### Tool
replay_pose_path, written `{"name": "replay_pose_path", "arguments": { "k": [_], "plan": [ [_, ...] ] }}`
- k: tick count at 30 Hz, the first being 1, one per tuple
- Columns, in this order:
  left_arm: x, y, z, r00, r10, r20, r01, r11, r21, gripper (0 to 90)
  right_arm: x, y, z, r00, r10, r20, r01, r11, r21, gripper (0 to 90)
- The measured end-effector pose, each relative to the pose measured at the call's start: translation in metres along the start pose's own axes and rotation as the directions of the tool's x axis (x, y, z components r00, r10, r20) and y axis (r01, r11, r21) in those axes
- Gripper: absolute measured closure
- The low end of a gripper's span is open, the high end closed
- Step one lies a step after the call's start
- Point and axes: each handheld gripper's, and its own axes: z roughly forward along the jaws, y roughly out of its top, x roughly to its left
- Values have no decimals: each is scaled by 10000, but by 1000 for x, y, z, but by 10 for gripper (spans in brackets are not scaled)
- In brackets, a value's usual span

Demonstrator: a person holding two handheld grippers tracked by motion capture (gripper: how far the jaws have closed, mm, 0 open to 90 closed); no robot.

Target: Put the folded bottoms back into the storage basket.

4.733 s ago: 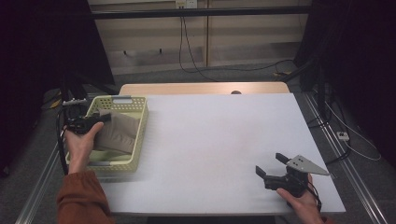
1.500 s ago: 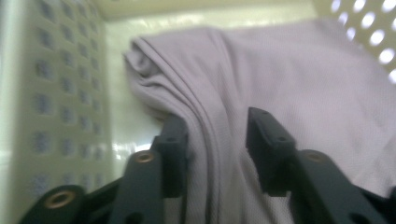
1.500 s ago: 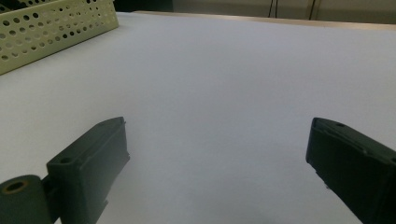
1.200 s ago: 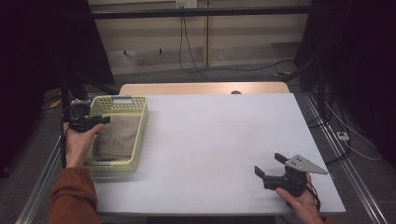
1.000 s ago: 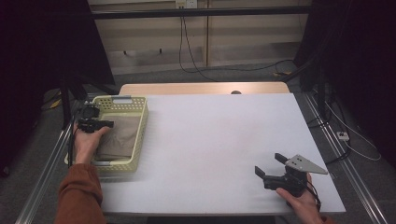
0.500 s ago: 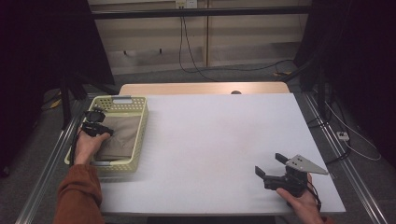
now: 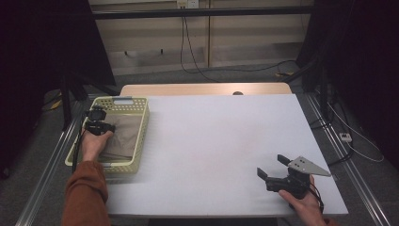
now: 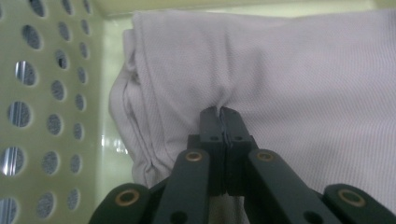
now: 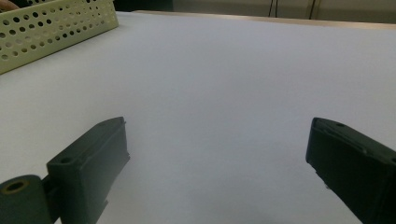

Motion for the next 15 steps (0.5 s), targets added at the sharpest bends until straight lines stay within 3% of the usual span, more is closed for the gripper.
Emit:
{"name": "replay_pose_path", "arguments": {
  "k": [5, 11, 15],
  "plan": [
    [3, 0, 1, 9998, -211, 4, 211, 9997, -124, 892, -1, 0, 0, 10000, -10, -2, 10, 10000, -8, 51],
    [4, -1, -1, 9985, -444, -314, 442, 9990, -86, 893, -1, -1, -1, 10000, 69, -36, -69, 10000, -28, 51],
    [3, -1, -1, 9987, -351, -372, 351, 9994, 6, 892, -2, -1, -2, 9999, 92, -51, -93, 9999, -43, 51]
  ]
}}
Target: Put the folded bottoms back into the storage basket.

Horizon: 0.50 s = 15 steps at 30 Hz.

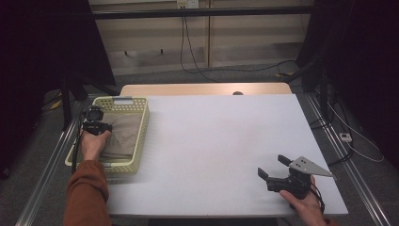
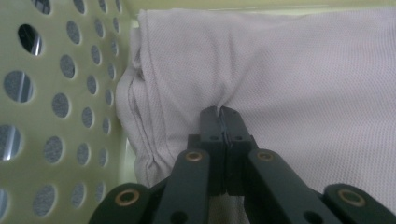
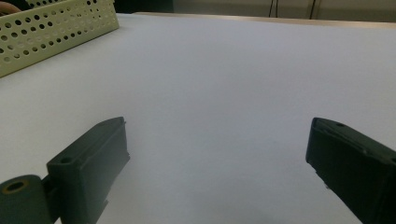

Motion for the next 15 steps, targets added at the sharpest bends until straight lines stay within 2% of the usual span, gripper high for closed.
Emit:
{"name": "replay_pose_path", "arguments": {
  "k": [2, 7, 8, 10, 11, 12, 15],
  "plan": [
    [-1, 0, 0, 9997, 252, 3, -252, 9997, 19, 890, 0, 0, 0, 10000, -3, -3, 3, 10000, -5, 51],
    [1, 2, -1, 9992, 174, 370, -182, 9996, 222, 889, -1, 0, 0, 10000, -17, -2, 17, 10000, -5, 51],
    [1, 1, 0, 9993, 49, 371, -54, 9999, 146, 889, -1, 0, 1, 10000, -12, 3, 12, 10000, 0, 50],
    [1, 1, 1, 9991, 67, 426, -70, 9999, 80, 889, -1, 0, 1, 10000, 2, 26, -2, 10000, 14, 50],
    [2, 1, 1, 9985, 214, 502, -218, 9997, 69, 887, -1, 0, 2, 10000, -38, 32, 38, 10000, 30, 51],
    [2, 1, 1, 9984, 111, 552, -111, 9999, -18, 884, -1, 0, 2, 10000, -45, 32, 45, 10000, 37, 51],
    [4, 1, 0, 9968, 191, 782, -187, 9998, -54, 852, -1, 0, 1, 10000, 2, 66, -2, 10000, 4, 51]
  ]
}}
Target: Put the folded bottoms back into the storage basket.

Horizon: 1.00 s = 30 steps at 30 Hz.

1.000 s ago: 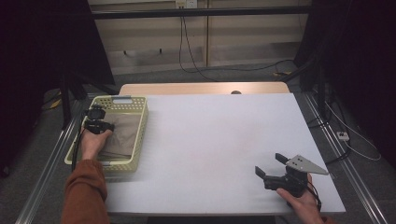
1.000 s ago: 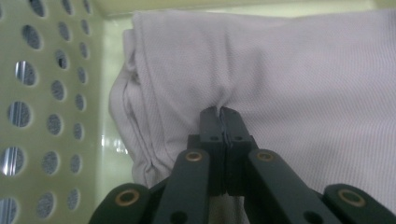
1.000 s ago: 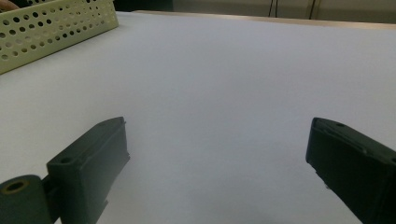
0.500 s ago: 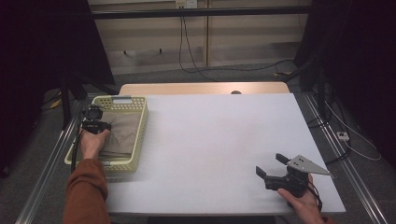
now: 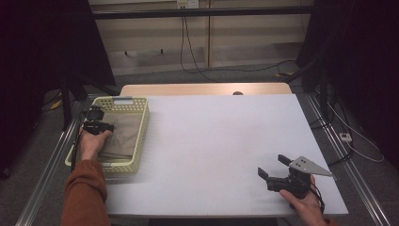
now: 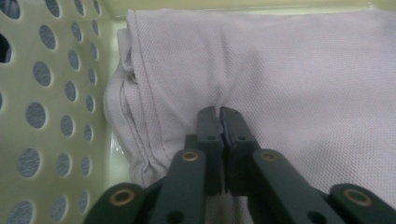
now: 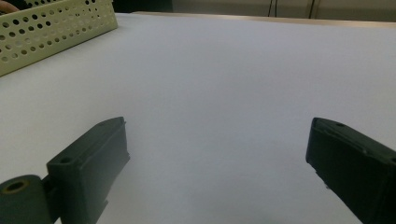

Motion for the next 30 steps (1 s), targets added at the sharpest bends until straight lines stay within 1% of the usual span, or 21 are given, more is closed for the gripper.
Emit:
{"name": "replay_pose_path", "arguments": {
  "k": [3, 4, 6, 7, 8, 9, 10, 12, 14, 15, 16, 17, 18, 19, 20, 21, 22, 23, 25, 29, 30],
  "plan": [
    [0, 0, -3, 9999, 112, -25, -112, 9999, 54, 822, 1, 0, 0, 10000, -42, 3, 42, 10000, 21, 51],
    [0, 1, -4, 9997, 217, -92, -217, 9998, 20, 808, 1, 0, 0, 10000, -69, 2, 69, 10000, 25, 51],
    [-2, 1, -6, 9993, 361, -68, -361, 9993, 4, 758, 1, 0, 1, 9999, -106, 17, 106, 9999, 50, 51],
    [-2, 2, -7, 9992, 384, -65, -384, 9993, -36, 735, 1, 0, 1, 10000, -63, 29, 63, 10000, 36, 51],
    [-2, 1, -8, 9995, 311, -70, -313, 9994, -178, 722, 1, 0, 1, 10000, -39, 39, 39, 10000, 39, 50],
    [-1, 1, -10, 9992, 397, -64, -399, 9990, -208, 713, 1, 0, 1, 10000, -31, 42, 31, 10000, 42, 51],
    [-1, 1, -12, 9993, 380, -54, -381, 9986, -365, 698, 1, 0, 1, 10000, -46, 46, 46, 10000, 50, 51],
    [-2, 1, -17, 9976, 687, -82, -690, 9955, -655, 649, 1, 0, 1, 10000, -58, 42, 58, 10000, 58, 51],
    [-5, 2, -21, 9954, 954, -131, -961, 9925, -755, 600, 1, 0, 1, 10000, -57, 39, 57, 10000, 55, 51],
    [-6, 2, -23, 9950, 984, -161, -995, 9912, -875, 579, 1, 0, 1, 10000, -82, 47, 82, 9999, 66, 51],
    [-7, 2, -25, 9954, 940, -174, -953, 9901, -1027, 529, 1, 0, 1, 10000, -66, 49, 66, 10000, 75, 51],
    [-7, 2, -26, 9958, 888, -213, -906, 9902, -1066, 471, 1, 0, 1, 10000, -80, 53, 80, 9999, 64, 51],
    [-6, 3, -28, 9952, 956, -189, -971, 9892, -1099, 436, 1, 0, 1, 10000, -45, 47, 45, 10000, 61, 51],
    [-6, 3, -29, 9934, 1130, -184, -1144, 9860, -1210, 403, 1, 0, 1, 10000, -59, 45, 59, 10000, 49, 51],
    [-6, 2, -30, 9931, 1148, -236, -1169, 9844, -1313, 358, 1, 0, 1, 10000, -56, 53, 55, 10000, 44, 51],
    [-6, 2, -31, 9936, 1097, -255, -1122, 9845, -1347, 308, 1, 0, 1, 10000, -60, 56, 60, 10000, 53, 51],
    [-6, 2, -32, 9940, 1075, -214, -1094, 9833, -1457, 261, 1, 0, 1, 10000, -47, 63, 46, 10000, 56, 51],
    [-6, 2, -35, 9930, 1179, -102, -1181, 9815, -1508, 227, 1, 0, 1, 10000, -1, 62, 1, 10000, 46, 51],
    [-6, 2, -38, 9912, 1304, -249, -1327, 9724, -1920, 185, 1, 0, 1, 10000, 4, 74, -4, 10000, 47, 51],
    [-7, 2, -47, 9938, 1106, -80, -1092, 9641, -2422, 99, 1, 0, 0, 10000, -33, 82, 32, 10000, 26, 51],
    [-7, 1, -49, 9927, 1200, -88, -1184, 9620, -2460, 79, 1, 0, 0, 9999, -54, 87, 54, 10000, 27, 51]
  ]
}}
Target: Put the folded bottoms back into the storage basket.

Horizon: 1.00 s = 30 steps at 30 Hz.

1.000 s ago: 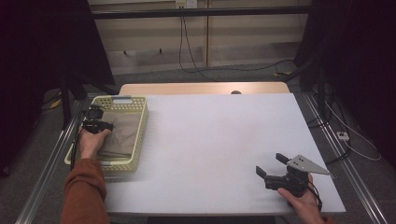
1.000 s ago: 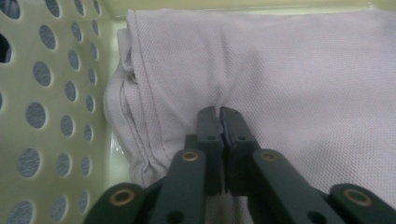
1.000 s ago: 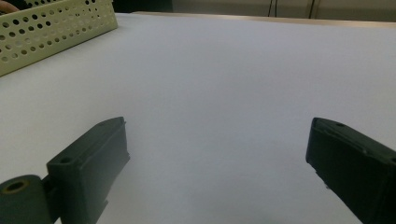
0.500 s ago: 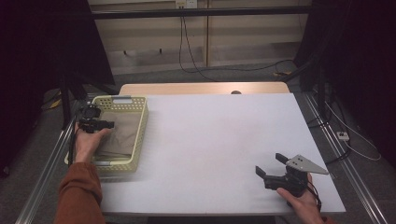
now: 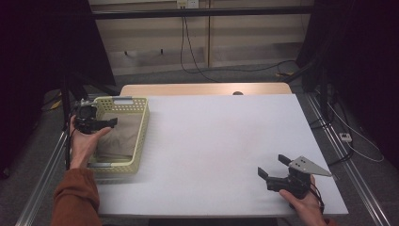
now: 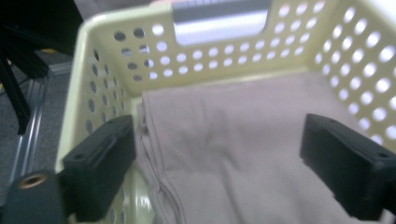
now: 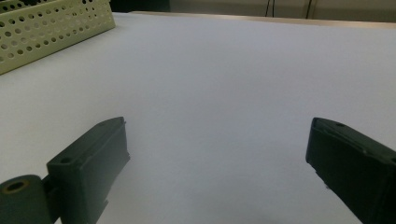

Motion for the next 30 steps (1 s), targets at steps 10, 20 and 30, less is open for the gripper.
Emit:
{"name": "replay_pose_path", "arguments": {
  "k": [10, 20, 30],
  "plan": [
    [-6, 3, -23, 9994, 191, 300, -156, 9934, -1132, 57, 0, 0, 0, 10000, -25, 24, 25, 10000, -42, 51],
    [-12, -1, -42, 9972, 250, 704, -121, 9838, -1789, 63, 0, 0, -1, 10000, 9, 50, -8, 10000, -90, 49],
    [-16, -8, -57, 9968, 315, 728, -176, 9826, -1850, 67, 0, 1, -1, 10000, 0, 78, 1, 9999, -111, 48]
  ]
}}
